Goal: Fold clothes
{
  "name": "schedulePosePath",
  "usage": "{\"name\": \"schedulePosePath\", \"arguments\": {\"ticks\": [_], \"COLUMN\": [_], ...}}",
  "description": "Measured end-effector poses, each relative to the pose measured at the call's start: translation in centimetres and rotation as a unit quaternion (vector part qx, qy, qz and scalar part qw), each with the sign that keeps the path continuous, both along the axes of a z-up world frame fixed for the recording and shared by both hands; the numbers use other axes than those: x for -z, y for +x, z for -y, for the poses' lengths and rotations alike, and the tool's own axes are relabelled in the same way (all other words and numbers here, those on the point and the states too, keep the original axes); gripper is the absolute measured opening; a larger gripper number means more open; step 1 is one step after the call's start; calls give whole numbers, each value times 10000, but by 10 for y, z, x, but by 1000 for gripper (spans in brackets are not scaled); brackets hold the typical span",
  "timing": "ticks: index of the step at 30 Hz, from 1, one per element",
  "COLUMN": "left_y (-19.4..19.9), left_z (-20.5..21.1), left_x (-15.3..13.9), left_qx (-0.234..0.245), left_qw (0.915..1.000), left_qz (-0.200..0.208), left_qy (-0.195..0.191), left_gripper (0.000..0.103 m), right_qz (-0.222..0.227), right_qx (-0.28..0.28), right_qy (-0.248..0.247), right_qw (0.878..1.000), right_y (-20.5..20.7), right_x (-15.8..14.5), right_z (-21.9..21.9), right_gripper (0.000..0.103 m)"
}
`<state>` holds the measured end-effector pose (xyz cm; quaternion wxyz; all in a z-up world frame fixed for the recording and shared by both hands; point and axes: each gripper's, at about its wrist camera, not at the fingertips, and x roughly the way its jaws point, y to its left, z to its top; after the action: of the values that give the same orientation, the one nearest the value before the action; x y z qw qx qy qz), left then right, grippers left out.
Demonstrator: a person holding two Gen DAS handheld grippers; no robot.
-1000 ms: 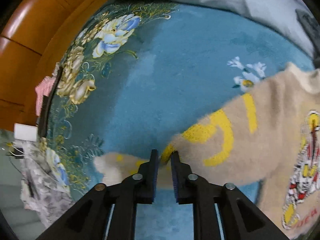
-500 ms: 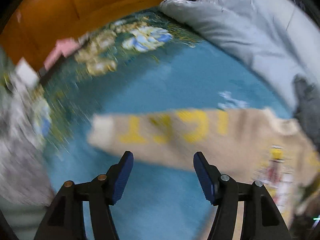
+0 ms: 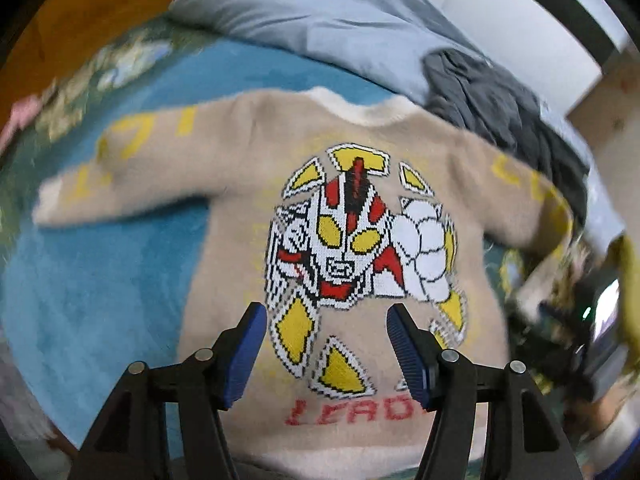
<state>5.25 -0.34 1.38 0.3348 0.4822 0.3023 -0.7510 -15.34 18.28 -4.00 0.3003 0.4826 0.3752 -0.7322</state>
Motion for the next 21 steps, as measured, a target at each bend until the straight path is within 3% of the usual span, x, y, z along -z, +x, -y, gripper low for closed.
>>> {"name": "schedulePosePath", "arguments": {"ticks": [2,5,6,9,13,19,21], "left_y": [-3,0,1,5,8,11,16], "left_z": [3,7,8,11,11,10,11], "left_x": [5,13,15,19,21,18,16], "left_qx": [-59,-229,-290,-383,-417,-404,-467], "left_qw": [9998,9989,9985,9977,9974,9980,9977], "left_qz": [169,361,401,431,422,276,166], "left_qy": [67,191,231,345,404,389,455], "left_gripper": [66,66,66,66,66,66,66], "right_qz": [26,118,222,696,1133,1753,1917], "right_qx": [258,620,742,1188,1354,1556,1354], "right_qy": [-89,-240,-327,-806,-1689,-2981,-3223], "right_qw": [9996,9977,9965,9872,9697,9253,9170], "right_y": [-6,-14,-17,-32,-41,-54,-39], "right_x": [-3,-10,-14,-31,-74,-139,-162], "right_z": [1,1,-1,-12,-23,-38,-35], "right_gripper": [56,25,8,7,6,6,6]}}
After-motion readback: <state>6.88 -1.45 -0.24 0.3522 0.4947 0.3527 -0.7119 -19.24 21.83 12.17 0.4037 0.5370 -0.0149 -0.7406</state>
